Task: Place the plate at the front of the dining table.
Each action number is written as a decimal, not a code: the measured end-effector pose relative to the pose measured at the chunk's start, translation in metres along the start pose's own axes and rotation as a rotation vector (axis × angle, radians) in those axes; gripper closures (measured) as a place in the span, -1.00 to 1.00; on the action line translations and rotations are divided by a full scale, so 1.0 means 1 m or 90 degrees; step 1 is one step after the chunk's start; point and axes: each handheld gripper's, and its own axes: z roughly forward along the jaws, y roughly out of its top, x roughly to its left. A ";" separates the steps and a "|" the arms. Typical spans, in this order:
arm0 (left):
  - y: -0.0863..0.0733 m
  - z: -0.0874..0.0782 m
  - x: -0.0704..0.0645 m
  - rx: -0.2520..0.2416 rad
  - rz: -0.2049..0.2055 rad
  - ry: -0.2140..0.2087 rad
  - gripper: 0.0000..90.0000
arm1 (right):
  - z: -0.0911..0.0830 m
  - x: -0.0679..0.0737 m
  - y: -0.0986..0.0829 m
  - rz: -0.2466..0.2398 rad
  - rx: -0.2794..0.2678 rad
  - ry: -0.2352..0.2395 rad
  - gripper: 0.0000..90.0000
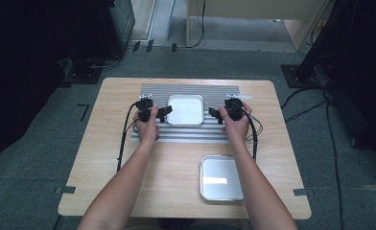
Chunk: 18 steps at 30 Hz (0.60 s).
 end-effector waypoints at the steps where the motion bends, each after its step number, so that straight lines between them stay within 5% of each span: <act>1: -0.001 -0.002 0.000 -0.002 -0.002 -0.004 -0.61 | -0.003 -0.001 -0.002 -0.004 0.000 -0.005 -0.60; 4: -0.005 -0.007 0.001 -0.004 -0.009 -0.013 -0.61 | -0.014 -0.006 -0.008 -0.003 -0.006 0.008 -0.66; 18: -0.018 -0.035 0.004 -0.018 0.034 -0.041 -0.63 | -0.051 -0.015 -0.032 -0.037 -0.034 -0.029 -0.66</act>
